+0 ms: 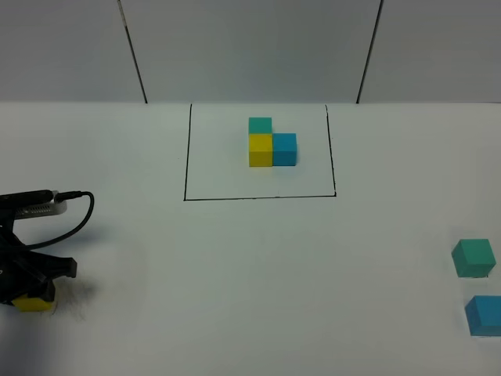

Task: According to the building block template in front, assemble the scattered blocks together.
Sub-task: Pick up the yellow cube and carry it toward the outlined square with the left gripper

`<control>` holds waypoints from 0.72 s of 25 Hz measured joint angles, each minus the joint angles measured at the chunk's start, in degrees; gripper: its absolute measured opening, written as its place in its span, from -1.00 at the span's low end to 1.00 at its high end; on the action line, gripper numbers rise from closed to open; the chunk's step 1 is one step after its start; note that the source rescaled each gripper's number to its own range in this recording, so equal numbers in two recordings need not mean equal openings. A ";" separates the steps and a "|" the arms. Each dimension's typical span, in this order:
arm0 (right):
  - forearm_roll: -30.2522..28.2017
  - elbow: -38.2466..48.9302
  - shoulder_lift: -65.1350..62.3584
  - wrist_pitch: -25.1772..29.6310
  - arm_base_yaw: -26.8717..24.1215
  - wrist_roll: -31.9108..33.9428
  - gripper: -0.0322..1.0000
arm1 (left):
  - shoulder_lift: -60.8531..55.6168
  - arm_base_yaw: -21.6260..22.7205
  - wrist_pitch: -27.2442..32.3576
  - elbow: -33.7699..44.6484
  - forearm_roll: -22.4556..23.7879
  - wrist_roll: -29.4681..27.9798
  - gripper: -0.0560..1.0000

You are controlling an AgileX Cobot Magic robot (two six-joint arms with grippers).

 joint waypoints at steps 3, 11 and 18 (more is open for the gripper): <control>0.00 0.00 0.00 0.00 0.00 0.00 -0.94 | 0.00 0.00 -0.95 0.00 1.37 0.01 -0.89; 0.00 0.00 0.00 0.00 0.00 0.00 -0.94 | -4.60 -7.38 6.56 -8.68 0.75 9.67 -0.89; 0.00 0.00 0.00 0.00 0.00 0.00 -0.94 | -1.85 -26.95 18.97 -20.97 -7.12 35.72 -0.89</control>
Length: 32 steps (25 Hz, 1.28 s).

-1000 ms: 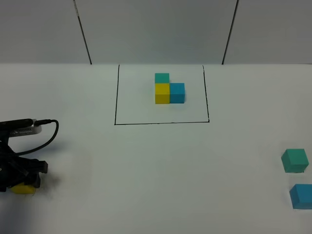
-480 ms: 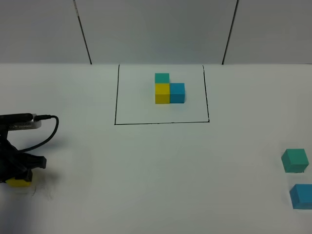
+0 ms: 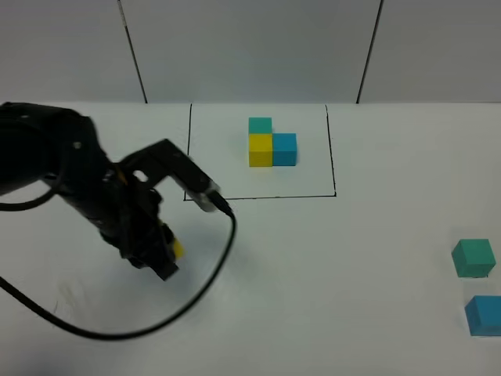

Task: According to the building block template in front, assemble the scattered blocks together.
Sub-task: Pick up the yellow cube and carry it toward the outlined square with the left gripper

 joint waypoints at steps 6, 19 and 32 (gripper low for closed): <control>0.00 0.00 0.00 0.00 0.00 0.00 -0.94 | 7.53 -11.86 4.06 -8.48 -0.29 9.67 -0.89; 0.00 0.00 0.00 0.00 0.00 0.00 -0.94 | 20.41 -16.52 -0.13 -11.62 3.31 18.02 -0.89; 0.00 0.00 0.00 0.00 0.00 0.00 -0.94 | 21.87 -16.52 -2.87 -11.67 4.13 20.99 -0.89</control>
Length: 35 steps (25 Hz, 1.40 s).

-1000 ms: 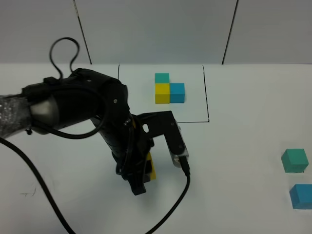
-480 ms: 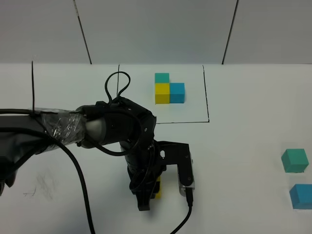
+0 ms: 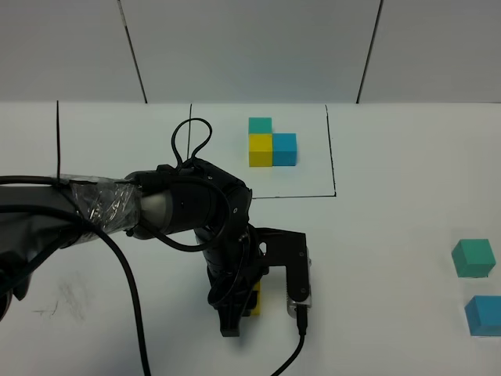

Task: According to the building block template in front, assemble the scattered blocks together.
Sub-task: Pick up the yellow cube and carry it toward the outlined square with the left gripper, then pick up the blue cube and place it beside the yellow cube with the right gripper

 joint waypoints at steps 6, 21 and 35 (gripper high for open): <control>0.00 0.00 0.00 0.00 0.00 0.00 -0.94 | 0.02 0.00 1.35 -0.13 0.00 -0.05 -0.85; 0.00 0.00 0.00 0.00 0.00 0.00 -0.94 | -15.97 -0.10 21.13 -15.43 7.82 -24.52 1.00; 0.00 0.00 0.00 0.00 0.00 0.00 -0.94 | -54.50 14.74 28.27 -12.24 35.02 -56.34 1.00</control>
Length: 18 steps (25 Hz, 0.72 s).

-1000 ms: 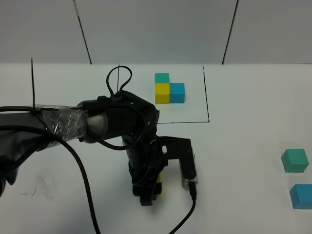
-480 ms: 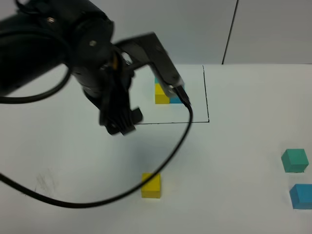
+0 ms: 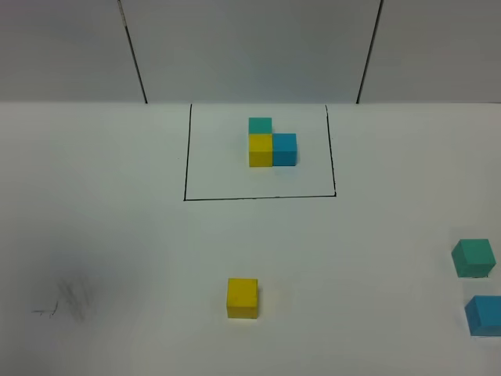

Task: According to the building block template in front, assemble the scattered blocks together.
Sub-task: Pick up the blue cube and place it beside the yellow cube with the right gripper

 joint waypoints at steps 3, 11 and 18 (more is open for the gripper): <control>0.00 0.00 0.00 0.00 0.00 0.00 -0.94 | -10.05 1.87 0.04 1.11 -0.58 -2.27 1.00; 0.00 0.00 0.00 0.00 0.00 0.00 -0.94 | -35.21 2.36 0.06 1.15 -6.86 -0.02 0.93; 0.00 0.00 0.00 0.00 0.00 0.00 -0.94 | -48.50 8.78 0.11 6.36 -18.35 6.60 0.89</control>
